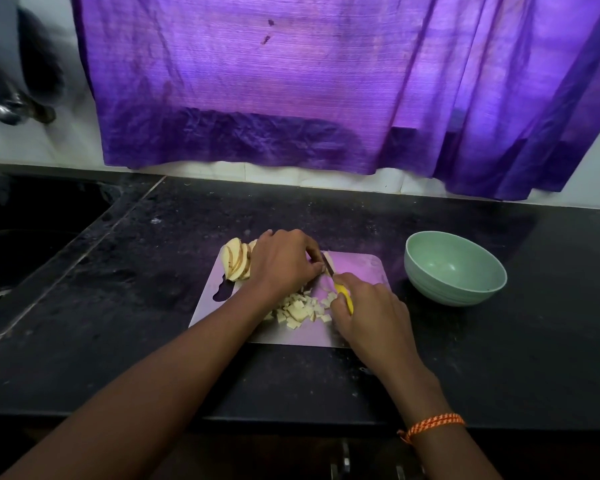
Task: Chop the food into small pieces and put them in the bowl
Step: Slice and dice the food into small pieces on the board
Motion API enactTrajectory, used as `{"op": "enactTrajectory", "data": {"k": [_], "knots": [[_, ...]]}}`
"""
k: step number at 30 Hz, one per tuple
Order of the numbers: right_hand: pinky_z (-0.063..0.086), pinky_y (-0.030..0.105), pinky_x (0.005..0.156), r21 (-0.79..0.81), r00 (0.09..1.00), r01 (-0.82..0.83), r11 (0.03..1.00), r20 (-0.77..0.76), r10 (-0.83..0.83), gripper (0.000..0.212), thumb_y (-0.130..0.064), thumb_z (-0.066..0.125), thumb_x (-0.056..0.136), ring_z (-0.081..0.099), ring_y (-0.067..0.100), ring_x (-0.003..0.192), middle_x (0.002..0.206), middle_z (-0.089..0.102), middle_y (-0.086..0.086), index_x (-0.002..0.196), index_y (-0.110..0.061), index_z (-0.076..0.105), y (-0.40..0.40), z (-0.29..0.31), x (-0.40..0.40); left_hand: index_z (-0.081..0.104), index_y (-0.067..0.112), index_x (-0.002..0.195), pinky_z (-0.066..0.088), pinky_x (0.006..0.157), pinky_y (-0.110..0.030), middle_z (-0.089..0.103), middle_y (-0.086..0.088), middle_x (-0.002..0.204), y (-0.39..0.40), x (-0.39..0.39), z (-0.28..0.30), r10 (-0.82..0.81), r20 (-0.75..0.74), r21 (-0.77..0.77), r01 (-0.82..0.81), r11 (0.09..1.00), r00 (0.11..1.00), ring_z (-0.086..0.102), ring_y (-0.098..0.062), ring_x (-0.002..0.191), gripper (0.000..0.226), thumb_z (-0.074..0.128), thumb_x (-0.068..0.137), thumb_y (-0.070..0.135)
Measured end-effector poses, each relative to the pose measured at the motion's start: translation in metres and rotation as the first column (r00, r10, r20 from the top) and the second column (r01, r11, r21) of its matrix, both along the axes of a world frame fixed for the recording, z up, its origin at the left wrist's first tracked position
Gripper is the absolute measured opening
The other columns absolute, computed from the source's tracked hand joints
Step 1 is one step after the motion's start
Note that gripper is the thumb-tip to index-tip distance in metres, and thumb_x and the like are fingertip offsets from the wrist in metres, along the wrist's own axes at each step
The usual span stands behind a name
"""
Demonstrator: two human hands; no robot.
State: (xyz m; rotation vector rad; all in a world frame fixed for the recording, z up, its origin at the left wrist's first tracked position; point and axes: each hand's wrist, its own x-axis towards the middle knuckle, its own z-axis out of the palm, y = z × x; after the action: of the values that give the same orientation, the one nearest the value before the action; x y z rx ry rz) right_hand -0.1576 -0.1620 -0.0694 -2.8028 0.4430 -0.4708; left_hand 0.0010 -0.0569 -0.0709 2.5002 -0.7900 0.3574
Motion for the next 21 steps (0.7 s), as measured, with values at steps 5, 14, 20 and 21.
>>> {"op": "enactTrajectory", "data": {"k": [5, 14, 20, 21], "knots": [[0.040, 0.035, 0.065, 0.027, 0.999, -0.017, 0.999, 0.047, 0.016, 0.036, -0.045, 0.044, 0.102, 0.053, 0.019, 0.077, 0.089, 0.062, -0.002, 0.136, -0.038, 0.052, -0.003, -0.007, -0.022, 0.084, 0.037, 0.095, 0.055, 0.098, -0.044, 0.070, 0.015, 0.074, -0.001, 0.004, -0.002, 0.005, -0.015, -0.003, -0.005, 1.000, 1.000, 0.054, -0.005, 0.069, 0.015, 0.083, 0.088, 0.050], [0.050, 0.035, 0.061, 0.175, 0.987, -0.011, 0.985, 0.158, -0.017, 0.044, -0.048, 0.046, 0.094, 0.054, 0.015, 0.066, 0.068, 0.058, -0.006, 0.135, -0.041, 0.061, -0.010, -0.011, -0.057, 0.083, 0.034, 0.100, 0.054, 0.103, -0.046, 0.074, 0.016, 0.083, 0.001, 0.007, -0.003, -0.037, -0.005, 0.001, 0.037, 0.999, 0.999, 0.051, -0.002, 0.069, 0.014, 0.081, 0.092, 0.045], [0.053, 0.040, 0.069, 0.211, 0.977, 0.074, 0.975, 0.181, -0.114, 0.051, -0.048, 0.041, 0.088, 0.058, 0.026, 0.074, 0.077, 0.063, 0.002, 0.135, -0.038, 0.059, -0.019, -0.008, -0.027, 0.075, 0.036, 0.120, 0.032, 0.124, -0.057, 0.075, 0.014, 0.120, 0.000, 0.010, -0.006, -0.112, 0.055, 0.038, 0.110, 0.993, 0.992, 0.068, -0.010, 0.108, 0.023, 0.076, 0.098, 0.030], [0.053, 0.040, 0.070, 0.209, 0.976, 0.093, 0.973, 0.175, -0.130, 0.052, -0.047, 0.041, 0.088, 0.058, 0.028, 0.075, 0.078, 0.064, 0.004, 0.136, -0.037, 0.059, -0.020, -0.008, -0.021, 0.074, 0.039, 0.125, 0.029, 0.124, -0.061, 0.072, 0.014, 0.130, 0.000, 0.010, -0.005, -0.128, 0.054, 0.073, 0.124, 0.990, 0.990, 0.067, -0.012, 0.119, 0.029, 0.074, 0.099, 0.027]]}}
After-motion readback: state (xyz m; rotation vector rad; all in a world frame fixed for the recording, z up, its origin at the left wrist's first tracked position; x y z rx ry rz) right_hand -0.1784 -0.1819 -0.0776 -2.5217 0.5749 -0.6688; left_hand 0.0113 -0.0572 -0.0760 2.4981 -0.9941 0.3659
